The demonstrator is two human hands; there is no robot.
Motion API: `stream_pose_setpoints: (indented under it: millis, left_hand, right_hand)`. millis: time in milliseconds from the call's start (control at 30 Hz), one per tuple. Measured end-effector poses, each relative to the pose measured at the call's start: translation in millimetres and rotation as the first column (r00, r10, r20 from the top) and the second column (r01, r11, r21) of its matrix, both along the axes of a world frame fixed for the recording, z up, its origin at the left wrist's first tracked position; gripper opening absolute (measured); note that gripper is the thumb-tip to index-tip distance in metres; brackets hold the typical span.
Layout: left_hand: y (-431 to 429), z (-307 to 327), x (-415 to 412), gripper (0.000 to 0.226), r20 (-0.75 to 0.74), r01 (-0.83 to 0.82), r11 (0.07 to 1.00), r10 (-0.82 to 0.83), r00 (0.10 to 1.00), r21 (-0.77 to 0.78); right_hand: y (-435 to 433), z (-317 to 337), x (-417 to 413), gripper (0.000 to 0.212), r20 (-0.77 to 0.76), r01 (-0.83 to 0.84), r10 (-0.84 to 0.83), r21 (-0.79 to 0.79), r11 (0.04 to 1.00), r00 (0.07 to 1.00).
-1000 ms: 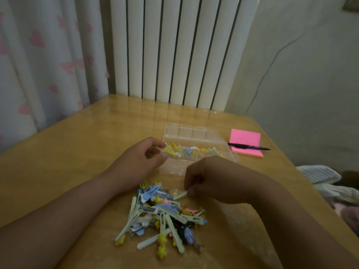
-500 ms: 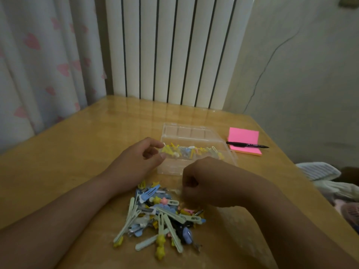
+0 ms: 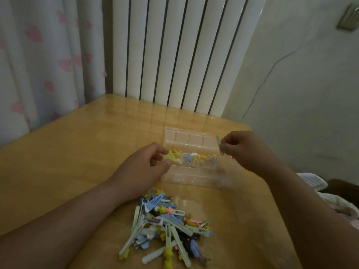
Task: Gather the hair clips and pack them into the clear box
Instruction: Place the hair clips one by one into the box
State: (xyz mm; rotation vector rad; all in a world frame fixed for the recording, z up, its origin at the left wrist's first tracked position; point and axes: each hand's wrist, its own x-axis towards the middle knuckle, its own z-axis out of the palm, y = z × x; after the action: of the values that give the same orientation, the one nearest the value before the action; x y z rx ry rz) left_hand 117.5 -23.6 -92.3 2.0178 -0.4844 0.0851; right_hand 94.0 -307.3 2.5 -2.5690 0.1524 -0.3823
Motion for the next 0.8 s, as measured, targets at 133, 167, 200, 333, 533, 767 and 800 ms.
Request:
stream_pose_setpoints:
  millis: [133,167,200,333,533,767,800]
  left_hand:
    - [0.4,-0.8,0.3,0.027,0.014,-0.003,1.000,0.003,1.000,0.009]
    - [0.5,-0.9,0.6,0.027,0.019,-0.004,1.000,0.004,1.000,0.008]
    - [0.4,-1.2,1.3,0.027,0.022,-0.005,1.000,0.005,1.000,0.008]
    - [0.7,-2.2,2.7,0.027,0.022,-0.008,1.000,0.007,1.000,0.016]
    - [1.1,3.2,-1.5,0.030,0.011,-0.005,0.999,0.005,1.000,0.041]
    - [1.3,6.4,-3.9,0.030,0.005,-0.002,0.999,0.001,1.000,0.042]
    - [0.9,6.5,-3.7,0.030,0.005,-0.003,0.999,0.003,1.000,0.041]
  right_hand:
    - [10.1,-0.2,30.8,0.004,-0.174,-0.062,0.023,-0.220,0.973,0.985]
    - [11.5,-1.2,36.9,0.004,-0.213,-0.068,0.014,-0.249,0.966,0.977]
    - [13.0,-1.5,42.2,0.005,-0.249,-0.069,0.002,-0.263,0.962,0.969]
    - [19.2,-2.1,51.6,0.012,-0.375,-0.060,-0.056,-0.290,0.955,0.925]
    - [18.4,-6.5,30.3,0.020,-0.126,0.011,-0.043,-0.246,0.969,0.991]
    - [57.4,-20.0,-47.4,0.012,0.128,-0.262,0.261,-0.011,0.965,0.957]
    - [61.4,-21.3,-55.2,0.011,0.072,-0.322,0.322,-0.018,0.947,0.944]
